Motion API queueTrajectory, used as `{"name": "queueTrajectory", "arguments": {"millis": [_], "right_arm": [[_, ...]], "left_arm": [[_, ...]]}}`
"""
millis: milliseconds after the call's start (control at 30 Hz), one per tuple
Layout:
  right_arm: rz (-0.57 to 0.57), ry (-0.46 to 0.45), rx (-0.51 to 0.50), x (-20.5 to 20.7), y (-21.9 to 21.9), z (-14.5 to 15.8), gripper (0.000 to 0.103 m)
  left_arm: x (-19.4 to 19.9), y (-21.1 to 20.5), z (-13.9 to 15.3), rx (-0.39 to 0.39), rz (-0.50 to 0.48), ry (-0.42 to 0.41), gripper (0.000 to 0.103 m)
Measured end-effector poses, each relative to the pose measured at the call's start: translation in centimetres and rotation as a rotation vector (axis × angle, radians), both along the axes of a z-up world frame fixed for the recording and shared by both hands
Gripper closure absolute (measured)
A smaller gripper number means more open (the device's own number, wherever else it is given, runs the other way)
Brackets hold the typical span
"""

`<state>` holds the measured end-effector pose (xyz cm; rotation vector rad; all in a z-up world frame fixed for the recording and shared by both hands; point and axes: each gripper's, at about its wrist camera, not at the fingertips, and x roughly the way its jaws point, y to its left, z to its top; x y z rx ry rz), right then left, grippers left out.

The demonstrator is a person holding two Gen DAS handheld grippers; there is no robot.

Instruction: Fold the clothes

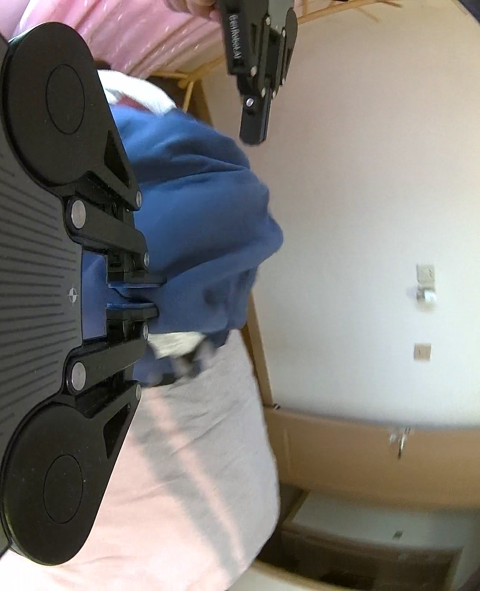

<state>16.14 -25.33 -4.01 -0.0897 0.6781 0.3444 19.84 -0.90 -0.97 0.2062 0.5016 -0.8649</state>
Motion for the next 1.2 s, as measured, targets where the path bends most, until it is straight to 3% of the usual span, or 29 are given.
{"name": "queueTrajectory", "arguments": {"millis": [133, 300, 367, 500, 567, 667, 700, 733, 800, 967, 1133, 1200], "right_arm": [[-0.070, 0.023, 0.016, -8.7, -3.9, -0.6, 0.099], [-0.161, 0.055, -0.010, -18.3, -8.4, -1.7, 0.099], [-0.235, 0.100, -0.047, -22.3, -10.8, -2.2, 0.099], [-0.463, 0.240, -0.132, -29.1, -16.1, -4.6, 0.098], [-0.565, 0.336, -0.193, -30.8, -18.1, -6.4, 0.095], [-0.664, 0.441, -0.258, -31.3, -18.8, -7.9, 0.083], [-0.672, 0.435, -0.259, -31.0, -18.3, -7.7, 0.072], [-0.671, 0.427, -0.254, -30.4, -17.3, -7.7, 0.047], [-0.637, 0.406, -0.231, -28.5, -14.8, -8.1, 0.027], [-0.467, 0.399, -0.093, -24.1, -8.9, -10.1, 0.027], [-0.265, 0.423, -0.051, -19.2, -2.6, -14.0, 0.027], [-0.239, 0.441, -0.016, -17.7, -1.4, -15.4, 0.027]], "left_arm": [[-6.1, -2.0, -1.7, 0.033, 0.006, 0.069, 0.103], [-11.7, -1.8, -2.2, 0.080, 0.051, 0.117, 0.095], [-12.7, -1.3, -2.8, 0.088, 0.052, 0.141, 0.079], [-11.9, -1.2, -5.0, 0.120, 0.055, 0.165, 0.068], [-10.5, -1.4, -6.8, 0.144, 0.050, 0.196, 0.054], [-7.8, -2.6, -9.5, 0.204, 0.034, 0.248, 0.044], [-6.8, -3.1, -10.5, 0.226, 0.018, 0.266, 0.044], [-6.1, -3.6, -11.3, 0.239, 0.001, 0.278, 0.044], [-5.1, -4.6, -12.9, 0.261, -0.042, 0.296, 0.040], [-4.4, -6.5, -16.7, 0.333, -0.164, 0.348, 0.040], [-4.8, -7.8, -22.5, 0.443, -0.252, 0.433, 0.039], [-5.1, -8.0, -24.4, 0.470, -0.270, 0.468, 0.052]]}}
